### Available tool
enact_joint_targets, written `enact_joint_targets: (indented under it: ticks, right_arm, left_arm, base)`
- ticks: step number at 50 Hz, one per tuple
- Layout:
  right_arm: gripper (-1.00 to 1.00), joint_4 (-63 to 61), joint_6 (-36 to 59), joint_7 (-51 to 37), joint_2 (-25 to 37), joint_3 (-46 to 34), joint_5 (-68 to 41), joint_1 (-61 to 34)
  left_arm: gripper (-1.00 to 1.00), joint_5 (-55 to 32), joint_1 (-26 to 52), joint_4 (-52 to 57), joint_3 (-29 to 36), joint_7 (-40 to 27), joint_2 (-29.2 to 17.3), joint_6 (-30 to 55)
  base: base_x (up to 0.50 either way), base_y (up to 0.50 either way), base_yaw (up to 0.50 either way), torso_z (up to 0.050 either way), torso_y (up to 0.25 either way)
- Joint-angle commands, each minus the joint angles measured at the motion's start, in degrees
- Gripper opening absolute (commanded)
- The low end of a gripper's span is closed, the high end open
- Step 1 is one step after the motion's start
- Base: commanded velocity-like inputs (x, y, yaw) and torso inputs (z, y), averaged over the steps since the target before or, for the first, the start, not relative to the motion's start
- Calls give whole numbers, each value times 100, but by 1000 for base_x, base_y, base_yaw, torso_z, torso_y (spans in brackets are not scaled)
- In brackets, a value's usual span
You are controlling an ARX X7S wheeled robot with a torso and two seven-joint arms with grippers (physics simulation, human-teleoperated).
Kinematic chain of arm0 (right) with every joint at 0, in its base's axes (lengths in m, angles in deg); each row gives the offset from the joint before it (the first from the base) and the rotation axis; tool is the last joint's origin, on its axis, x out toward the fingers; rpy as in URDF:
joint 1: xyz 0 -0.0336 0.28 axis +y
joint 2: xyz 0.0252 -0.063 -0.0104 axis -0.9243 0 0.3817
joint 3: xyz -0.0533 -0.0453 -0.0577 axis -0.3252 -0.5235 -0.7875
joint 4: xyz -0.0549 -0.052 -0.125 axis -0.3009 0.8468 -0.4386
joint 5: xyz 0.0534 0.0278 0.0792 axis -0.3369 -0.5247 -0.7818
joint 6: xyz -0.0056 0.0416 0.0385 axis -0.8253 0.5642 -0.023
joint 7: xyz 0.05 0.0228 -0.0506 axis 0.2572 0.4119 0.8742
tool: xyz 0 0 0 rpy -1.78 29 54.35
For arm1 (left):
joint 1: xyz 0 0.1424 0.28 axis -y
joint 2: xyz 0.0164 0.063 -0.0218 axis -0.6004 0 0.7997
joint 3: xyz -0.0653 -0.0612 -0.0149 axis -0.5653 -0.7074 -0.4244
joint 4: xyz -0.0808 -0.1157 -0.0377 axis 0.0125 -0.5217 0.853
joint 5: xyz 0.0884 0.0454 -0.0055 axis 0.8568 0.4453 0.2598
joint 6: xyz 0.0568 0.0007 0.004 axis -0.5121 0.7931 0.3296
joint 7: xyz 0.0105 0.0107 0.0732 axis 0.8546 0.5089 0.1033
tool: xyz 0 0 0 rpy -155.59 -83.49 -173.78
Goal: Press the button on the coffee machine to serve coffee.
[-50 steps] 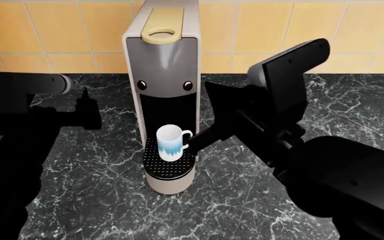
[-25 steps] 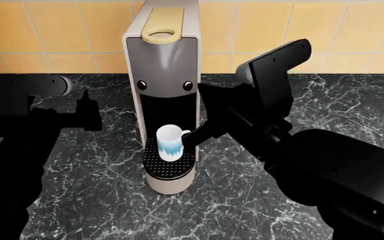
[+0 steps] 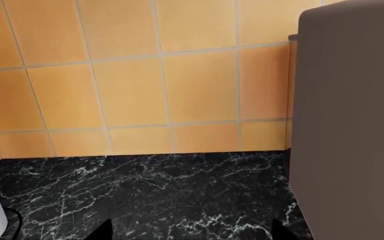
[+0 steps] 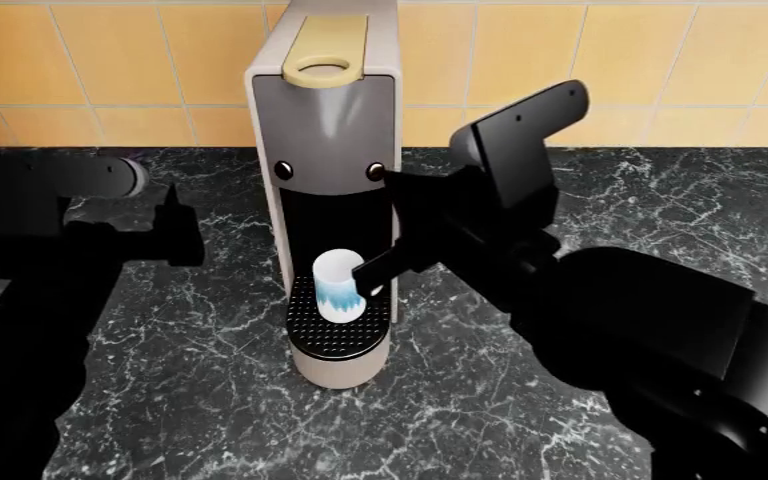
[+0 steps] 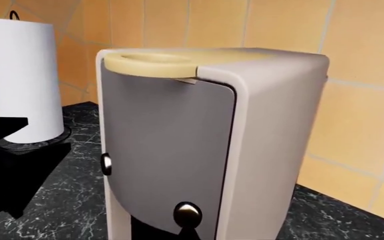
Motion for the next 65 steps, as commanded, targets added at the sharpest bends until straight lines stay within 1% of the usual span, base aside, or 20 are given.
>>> enact_joint_targets:
  ticks: [1, 25, 36, 41, 47, 54, 62, 65]
  right_arm:
    - [-100, 199, -177, 170, -69, -107, 158, -25]
    - [-100, 418, -395, 288, -83, -312, 259, -79]
    - [-100, 60, -258, 89, 7, -217, 30, 68]
    - [-100, -182, -202, -74, 97, -68, -124, 222]
    - [-100, -532, -8, -359, 156, 100, -390, 253]
    - [-100, -685, -23, -467, 233, 186, -454, 384]
    - [-100, -1011, -6, -739, 484, 419, -529, 699]
    - [-100, -1044, -69, -767, 639, 415, -355, 797]
  left_arm:
    - [100, 107, -67, -5, -42, 26, 12, -162]
    - [100, 79, -86, -52, -44, -9, -5, -225]
    - [100, 92, -120, -62, 0, -57, 10, -275]
    - [100, 30, -130, -93, -117, 52, -112, -286]
    - [100, 17, -115, -121, -109, 61, -130, -296]
    - [100, 29, -148, -84, -75, -2, -92, -295]
    - [100, 21, -183, -63, -74, -19, -98, -308]
    - [100, 25, -187, -53, -68, -29, -112, -312]
  base:
    - [0, 0, 0, 0, 0]
    - [1, 0, 1, 0, 0]
    - [1, 1, 2, 0, 0]
    - [0, 0, 0, 0, 0]
    - [0, 0, 0, 0, 0]
    - [0, 0, 0, 0, 0]
    - [0, 0, 0, 0, 0]
    - [0, 0, 0, 0, 0]
